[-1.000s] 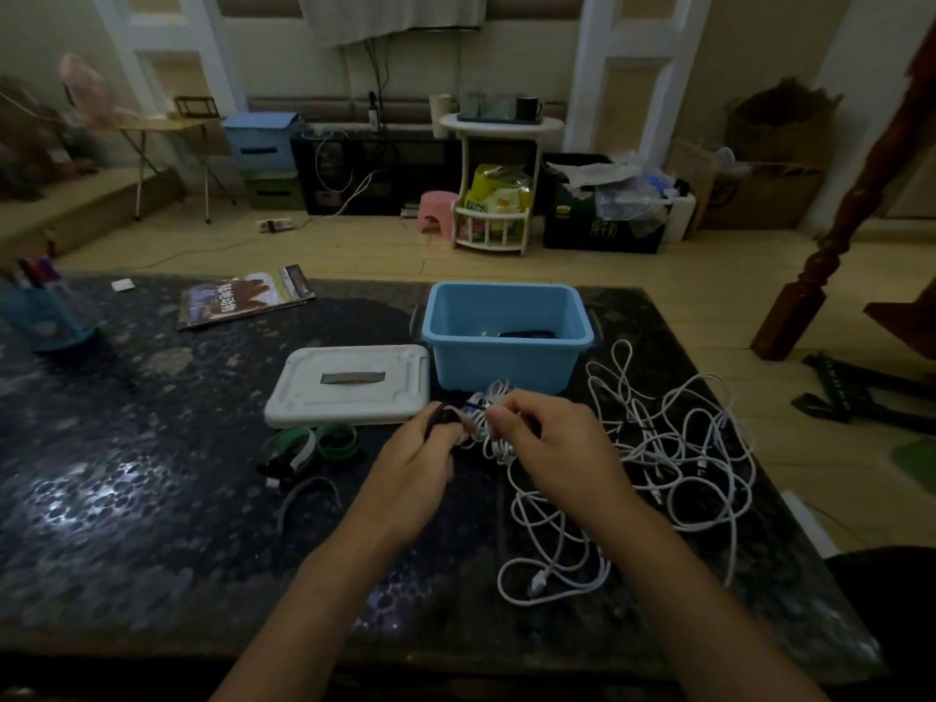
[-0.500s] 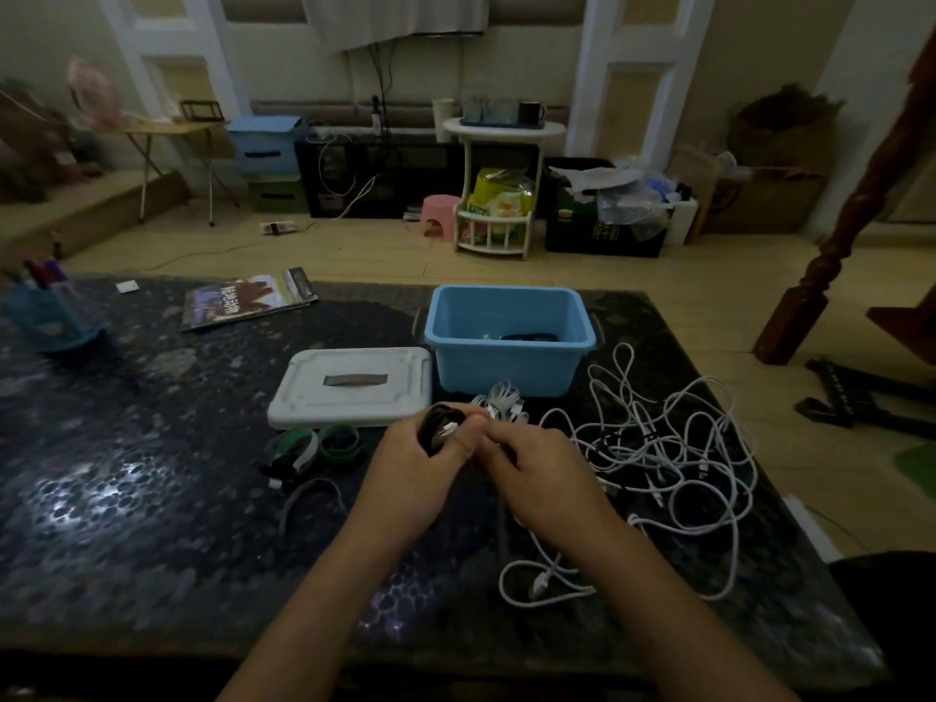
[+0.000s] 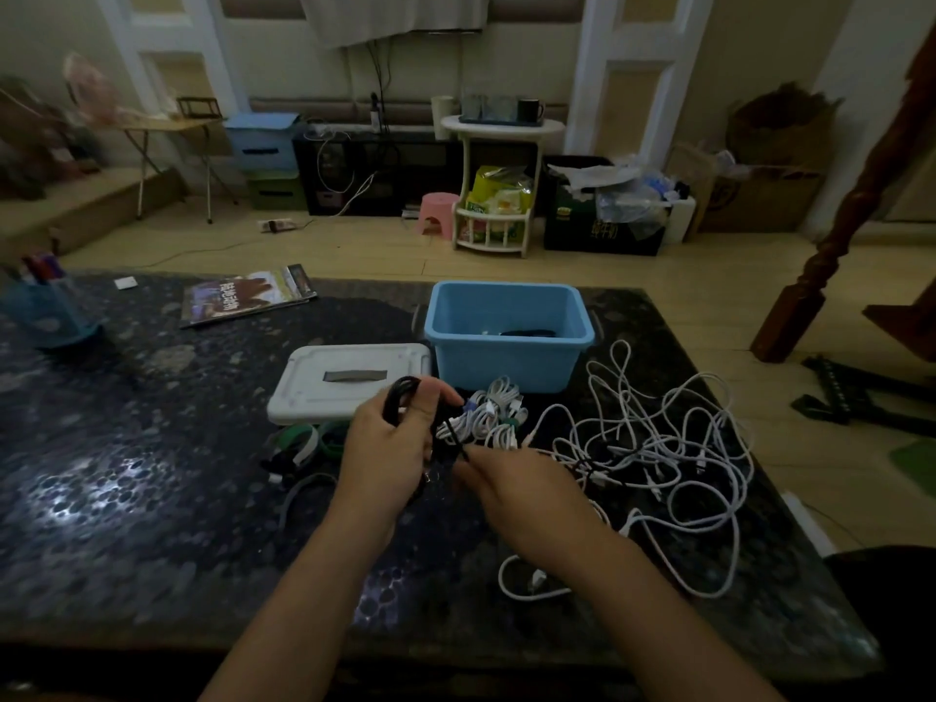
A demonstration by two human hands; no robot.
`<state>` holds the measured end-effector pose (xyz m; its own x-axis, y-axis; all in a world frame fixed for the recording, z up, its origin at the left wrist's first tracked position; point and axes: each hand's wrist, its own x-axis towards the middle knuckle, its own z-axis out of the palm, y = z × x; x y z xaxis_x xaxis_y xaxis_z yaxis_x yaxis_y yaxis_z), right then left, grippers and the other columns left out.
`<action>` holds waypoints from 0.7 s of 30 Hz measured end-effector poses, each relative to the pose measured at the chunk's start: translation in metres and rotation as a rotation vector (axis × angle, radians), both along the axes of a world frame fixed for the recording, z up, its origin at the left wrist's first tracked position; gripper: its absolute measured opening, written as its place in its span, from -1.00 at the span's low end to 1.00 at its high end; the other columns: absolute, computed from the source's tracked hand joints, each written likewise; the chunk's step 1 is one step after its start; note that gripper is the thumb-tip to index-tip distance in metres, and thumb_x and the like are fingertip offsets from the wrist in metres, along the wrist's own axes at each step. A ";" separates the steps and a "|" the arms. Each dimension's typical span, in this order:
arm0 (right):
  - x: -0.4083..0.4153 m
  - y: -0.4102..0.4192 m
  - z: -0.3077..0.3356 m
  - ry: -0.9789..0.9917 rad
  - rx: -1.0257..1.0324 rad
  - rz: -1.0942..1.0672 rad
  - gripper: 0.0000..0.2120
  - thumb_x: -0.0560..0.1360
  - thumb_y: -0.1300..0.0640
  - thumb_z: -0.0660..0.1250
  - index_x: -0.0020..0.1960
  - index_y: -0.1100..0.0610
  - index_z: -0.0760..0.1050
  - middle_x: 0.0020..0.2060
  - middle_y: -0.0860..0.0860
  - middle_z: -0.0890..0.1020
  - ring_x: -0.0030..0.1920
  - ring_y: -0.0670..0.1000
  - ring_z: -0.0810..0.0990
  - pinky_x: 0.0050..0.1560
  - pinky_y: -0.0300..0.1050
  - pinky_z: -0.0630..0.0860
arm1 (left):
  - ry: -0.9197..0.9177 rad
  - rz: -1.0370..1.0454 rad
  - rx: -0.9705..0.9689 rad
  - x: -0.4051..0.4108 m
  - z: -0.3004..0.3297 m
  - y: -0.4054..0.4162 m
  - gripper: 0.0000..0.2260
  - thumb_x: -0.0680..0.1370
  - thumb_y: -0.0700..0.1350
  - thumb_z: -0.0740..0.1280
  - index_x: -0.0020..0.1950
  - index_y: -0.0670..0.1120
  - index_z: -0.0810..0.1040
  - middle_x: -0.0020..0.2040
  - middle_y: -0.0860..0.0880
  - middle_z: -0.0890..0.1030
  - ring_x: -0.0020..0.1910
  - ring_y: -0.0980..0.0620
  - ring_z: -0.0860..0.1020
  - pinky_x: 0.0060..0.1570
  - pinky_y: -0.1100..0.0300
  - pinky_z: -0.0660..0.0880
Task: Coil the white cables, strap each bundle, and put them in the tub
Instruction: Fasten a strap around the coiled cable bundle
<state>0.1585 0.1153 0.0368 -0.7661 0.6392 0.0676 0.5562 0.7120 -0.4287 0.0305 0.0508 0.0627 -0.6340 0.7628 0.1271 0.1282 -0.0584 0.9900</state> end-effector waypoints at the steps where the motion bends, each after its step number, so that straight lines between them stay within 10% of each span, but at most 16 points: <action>1: -0.002 -0.002 0.000 -0.017 0.011 0.017 -0.76 0.69 -0.09 0.09 -0.01 0.01 0.43 -0.08 0.09 0.64 -0.02 0.19 0.59 -0.11 0.02 0.42 | 0.003 -0.011 0.006 0.000 -0.001 0.000 -0.68 0.59 0.14 0.25 -0.20 0.02 0.66 -0.39 -0.11 0.53 -0.35 -0.03 0.48 -0.31 0.09 0.46; 6: -0.004 -0.009 0.003 -0.093 0.089 0.112 -0.72 0.70 -0.03 0.06 0.33 -0.01 0.41 0.02 0.14 0.64 0.00 0.26 0.59 -0.15 0.00 0.39 | -0.245 -0.132 0.078 0.007 -0.003 0.002 -0.72 0.64 0.00 0.23 -0.12 -0.17 0.52 -0.39 -0.10 0.44 -0.41 -0.05 0.51 -0.24 -0.02 0.58; 10: 0.000 -0.005 -0.003 -0.118 0.106 0.124 -0.76 0.67 -0.08 0.11 0.02 0.01 0.48 -0.02 0.08 0.65 0.03 0.17 0.59 -0.17 -0.05 0.25 | -0.335 -0.022 0.097 -0.002 -0.002 0.005 -0.75 0.68 0.00 0.20 -0.11 -0.12 0.43 -0.44 0.01 0.31 -0.53 0.05 0.24 -0.54 0.18 0.27; 16: 0.012 0.007 0.013 0.102 -0.056 0.164 -0.82 0.50 0.00 0.21 -0.05 -0.06 0.59 -0.20 -0.12 0.63 -0.17 -0.09 0.56 -0.15 -0.13 0.46 | 0.273 0.247 -0.119 -0.024 0.006 -0.002 -0.86 0.68 0.05 0.14 0.07 0.02 0.41 -0.19 0.18 0.45 -0.23 0.24 0.41 -0.23 0.12 0.37; 21: 0.012 0.009 0.036 0.384 -0.189 0.129 -0.83 0.39 -0.08 0.09 -0.31 -0.24 0.40 -0.32 -0.20 0.52 -0.23 -0.15 0.51 -0.18 -0.16 0.42 | 0.460 0.069 -0.214 -0.027 -0.004 -0.005 -0.52 0.48 0.37 0.12 -0.03 -0.04 0.41 -0.27 0.03 0.49 -0.33 0.21 0.44 -0.35 0.25 0.35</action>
